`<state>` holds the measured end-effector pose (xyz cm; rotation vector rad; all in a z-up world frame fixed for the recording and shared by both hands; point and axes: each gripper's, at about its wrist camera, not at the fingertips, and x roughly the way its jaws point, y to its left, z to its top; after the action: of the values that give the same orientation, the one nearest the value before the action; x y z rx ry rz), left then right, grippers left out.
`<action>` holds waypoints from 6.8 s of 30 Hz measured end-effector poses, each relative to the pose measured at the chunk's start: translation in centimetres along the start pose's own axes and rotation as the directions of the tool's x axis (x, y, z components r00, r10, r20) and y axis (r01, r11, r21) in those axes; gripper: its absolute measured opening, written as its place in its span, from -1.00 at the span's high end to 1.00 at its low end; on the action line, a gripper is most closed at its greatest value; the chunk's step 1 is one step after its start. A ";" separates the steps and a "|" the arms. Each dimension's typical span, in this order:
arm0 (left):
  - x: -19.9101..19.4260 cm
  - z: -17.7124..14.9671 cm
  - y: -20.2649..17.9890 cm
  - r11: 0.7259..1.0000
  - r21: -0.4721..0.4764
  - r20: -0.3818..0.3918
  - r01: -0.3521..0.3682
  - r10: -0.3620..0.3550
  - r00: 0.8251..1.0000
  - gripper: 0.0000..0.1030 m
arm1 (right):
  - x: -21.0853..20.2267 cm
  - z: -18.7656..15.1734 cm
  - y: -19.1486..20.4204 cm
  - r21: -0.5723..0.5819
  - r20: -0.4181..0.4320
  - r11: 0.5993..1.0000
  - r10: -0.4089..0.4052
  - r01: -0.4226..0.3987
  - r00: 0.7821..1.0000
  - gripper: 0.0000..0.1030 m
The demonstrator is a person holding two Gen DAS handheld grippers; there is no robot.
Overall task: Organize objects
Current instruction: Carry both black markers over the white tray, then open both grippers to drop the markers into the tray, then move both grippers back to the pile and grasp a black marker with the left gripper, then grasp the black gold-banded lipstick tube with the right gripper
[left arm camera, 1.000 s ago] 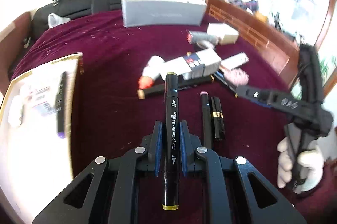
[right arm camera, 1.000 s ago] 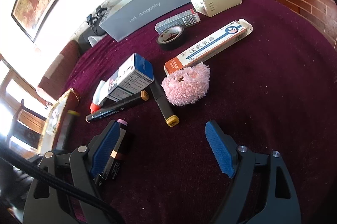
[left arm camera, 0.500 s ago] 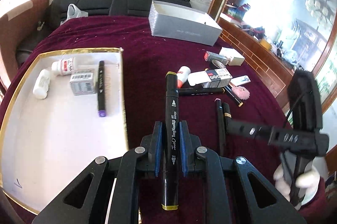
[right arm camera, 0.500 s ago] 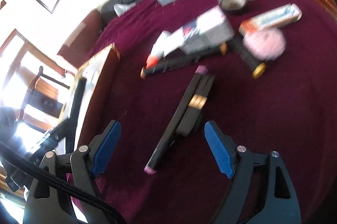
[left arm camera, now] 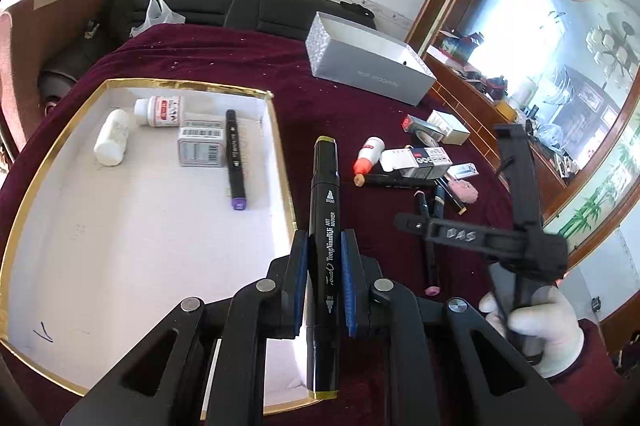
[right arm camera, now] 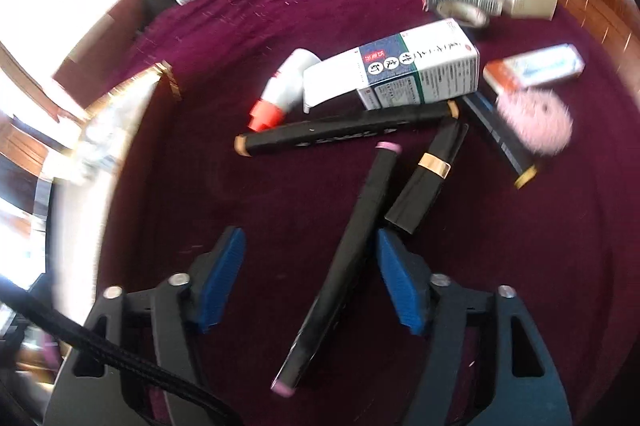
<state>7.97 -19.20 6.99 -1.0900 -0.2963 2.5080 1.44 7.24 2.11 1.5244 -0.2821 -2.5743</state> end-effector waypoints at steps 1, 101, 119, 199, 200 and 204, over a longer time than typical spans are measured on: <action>-0.1 -0.1 0.2 1.000 -0.004 0.000 -0.001 0.001 1.000 0.75 | 0.1 -0.1 0.6 -0.023 0.013 0.999 -0.040 0.040 0.999 -0.15; 6.9 6.3 -5.6 0.996 0.031 -0.142 -0.084 0.087 0.986 -0.10 | -8.6 2.8 -8.8 0.163 0.371 0.972 -0.217 0.167 0.903 -1.00; 17.3 5.5 -12.9 0.912 0.408 -0.156 -0.044 0.117 0.981 -0.09 | -6.8 1.7 -15.4 0.296 0.383 0.955 -0.120 0.001 0.916 -1.00; 3.6 -0.4 -4.4 0.994 0.063 -0.066 0.085 -0.081 0.995 0.77 | -2.6 0.1 -5.5 0.053 0.084 0.998 -0.035 0.031 0.996 0.71; 3.1 -0.4 -4.3 0.994 0.061 -0.053 0.085 -0.082 0.995 0.77 | -2.8 0.0 -5.2 0.050 0.089 0.998 -0.030 0.025 0.996 0.71; 1.4 -0.3 -3.7 0.994 0.049 -0.014 0.093 -0.093 0.996 0.77 | -4.6 -0.6 -3.3 0.027 0.114 0.999 0.023 -0.026 0.993 0.70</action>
<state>8.32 -15.30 7.16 -1.0471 -0.2741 2.4134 4.09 11.41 5.00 1.3763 -0.3493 -2.6530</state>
